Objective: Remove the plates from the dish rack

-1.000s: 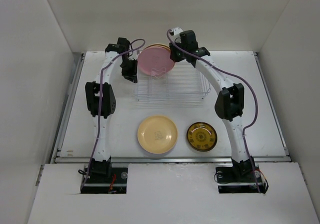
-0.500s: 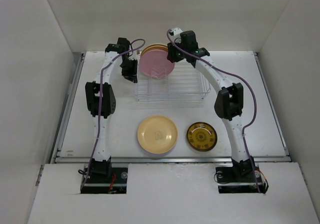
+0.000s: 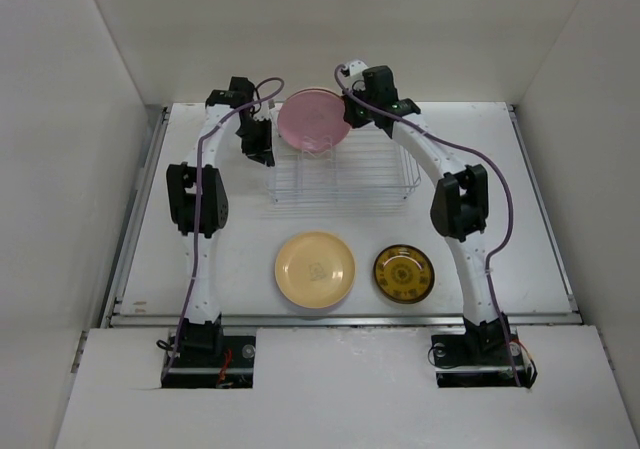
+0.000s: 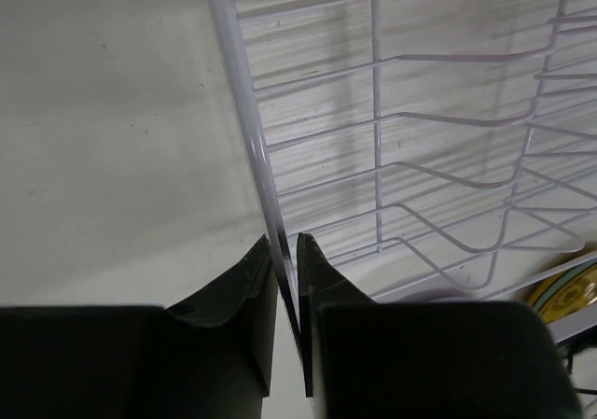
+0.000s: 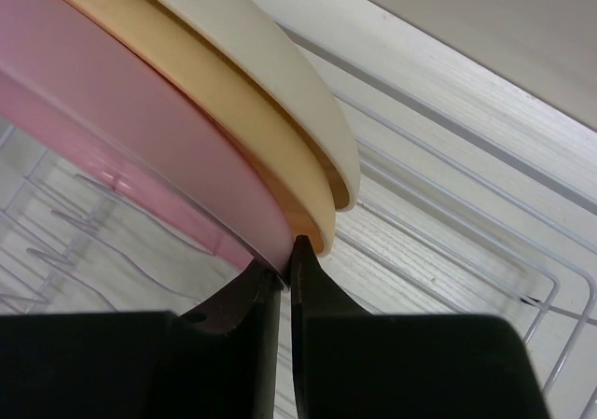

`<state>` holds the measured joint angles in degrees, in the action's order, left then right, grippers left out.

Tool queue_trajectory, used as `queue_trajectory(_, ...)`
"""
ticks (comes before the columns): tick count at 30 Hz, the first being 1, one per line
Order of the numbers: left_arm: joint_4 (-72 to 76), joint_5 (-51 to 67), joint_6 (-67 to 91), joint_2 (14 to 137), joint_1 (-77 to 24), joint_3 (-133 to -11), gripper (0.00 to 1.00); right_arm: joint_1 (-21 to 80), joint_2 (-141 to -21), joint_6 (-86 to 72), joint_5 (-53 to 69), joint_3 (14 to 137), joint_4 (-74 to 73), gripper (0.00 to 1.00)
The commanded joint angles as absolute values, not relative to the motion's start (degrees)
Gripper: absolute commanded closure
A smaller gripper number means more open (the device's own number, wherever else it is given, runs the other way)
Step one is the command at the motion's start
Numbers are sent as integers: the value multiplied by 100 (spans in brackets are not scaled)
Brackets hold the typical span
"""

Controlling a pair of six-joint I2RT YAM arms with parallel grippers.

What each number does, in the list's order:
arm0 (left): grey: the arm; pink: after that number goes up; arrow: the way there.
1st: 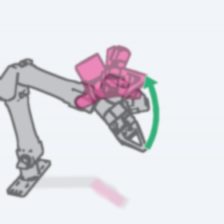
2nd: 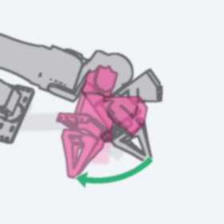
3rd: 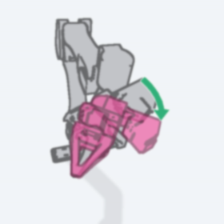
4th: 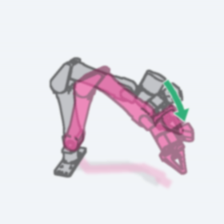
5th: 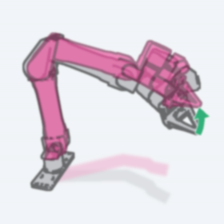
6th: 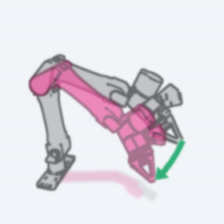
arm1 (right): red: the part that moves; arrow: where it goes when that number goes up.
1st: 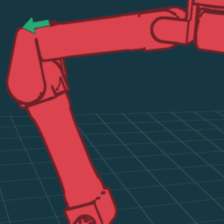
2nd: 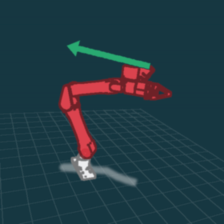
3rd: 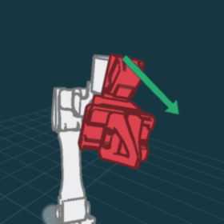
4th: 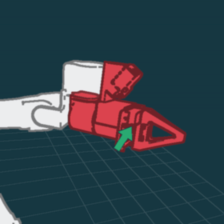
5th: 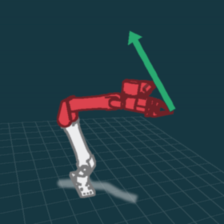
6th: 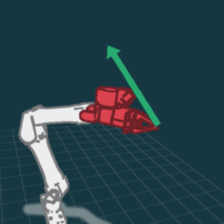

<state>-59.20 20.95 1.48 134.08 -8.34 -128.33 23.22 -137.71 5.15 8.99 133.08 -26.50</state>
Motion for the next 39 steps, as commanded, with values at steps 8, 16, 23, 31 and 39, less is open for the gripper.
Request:
queue_trajectory(8,-6012,2391,396,13544,-721,-12322,100,2391,-12332,62,896,12754,-2303,100)
queue_trajectory(16,-6012,2452,457,13491,-721,-12322,100,2391,-11830,62,686,12156,-2048,100)
queue_trajectory(23,-5959,2628,703,13255,-721,-12095,100,2391,-11953,62,186,12217,-1934,100)
queue_trajectory(31,-5669,2496,1327,12858,-616,-11725,100,2391,-11902,-104,308,12507,-2065,100)
queue_trajectory(39,-5563,2688,1486,12858,-615,-11786,100,2391,-11207,-159,1817,12235,-3224,100)
